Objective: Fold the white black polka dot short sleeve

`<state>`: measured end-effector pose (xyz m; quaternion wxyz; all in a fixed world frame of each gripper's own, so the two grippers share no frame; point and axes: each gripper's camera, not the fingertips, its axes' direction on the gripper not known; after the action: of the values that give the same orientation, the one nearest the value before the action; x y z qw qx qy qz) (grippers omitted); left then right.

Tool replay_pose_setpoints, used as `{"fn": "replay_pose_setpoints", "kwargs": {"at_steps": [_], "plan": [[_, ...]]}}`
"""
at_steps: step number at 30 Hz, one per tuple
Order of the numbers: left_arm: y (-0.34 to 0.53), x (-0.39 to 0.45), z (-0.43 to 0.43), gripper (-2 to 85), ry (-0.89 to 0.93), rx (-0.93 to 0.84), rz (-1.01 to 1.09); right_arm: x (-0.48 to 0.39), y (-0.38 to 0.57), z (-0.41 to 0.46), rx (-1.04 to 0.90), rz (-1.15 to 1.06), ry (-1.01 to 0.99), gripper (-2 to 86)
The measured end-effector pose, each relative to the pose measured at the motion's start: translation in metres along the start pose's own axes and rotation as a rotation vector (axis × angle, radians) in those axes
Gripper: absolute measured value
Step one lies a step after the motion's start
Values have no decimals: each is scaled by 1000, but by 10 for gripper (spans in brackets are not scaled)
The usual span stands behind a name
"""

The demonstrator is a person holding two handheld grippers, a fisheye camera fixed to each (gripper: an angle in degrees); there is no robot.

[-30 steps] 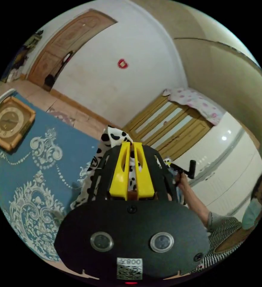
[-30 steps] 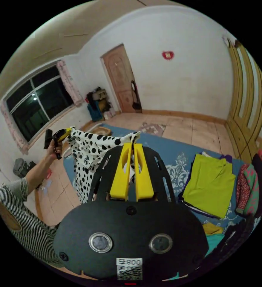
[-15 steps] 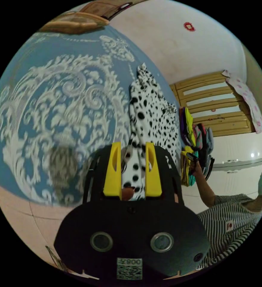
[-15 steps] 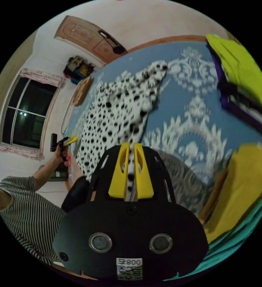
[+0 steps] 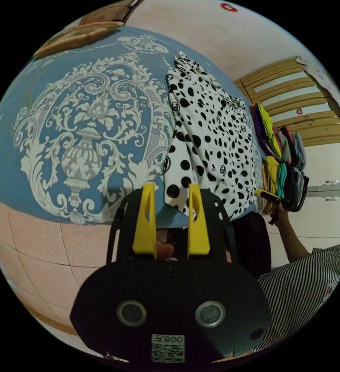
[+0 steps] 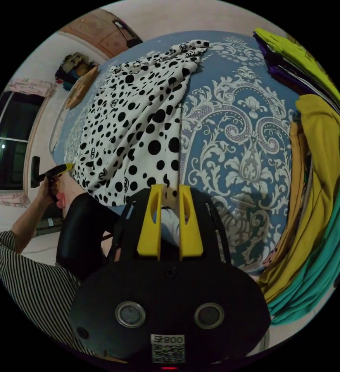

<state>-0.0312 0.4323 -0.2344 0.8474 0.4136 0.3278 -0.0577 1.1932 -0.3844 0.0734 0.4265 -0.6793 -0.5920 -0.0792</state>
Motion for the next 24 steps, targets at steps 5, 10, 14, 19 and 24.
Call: {"fn": "replay_pose_setpoints", "kwargs": {"at_steps": [5,10,14,19,24], "plan": [[-3,3,-1,54,-107,-27,-15,-4,-12,6,-21,0,79,62],[-8,5,-4,11,-28,-78,-36,-11,-20,9,-79,-54,158,20],[-25,9,-41,5,131,53,-56,-1,-29,-10,-43,-43,39,9],[-79,41,-129,4,228,278,19,22,-67,-106,170,-47,-79,4],[-115,104,-253,4,303,534,176,20,-88,-241,477,-98,-127,3]]}}
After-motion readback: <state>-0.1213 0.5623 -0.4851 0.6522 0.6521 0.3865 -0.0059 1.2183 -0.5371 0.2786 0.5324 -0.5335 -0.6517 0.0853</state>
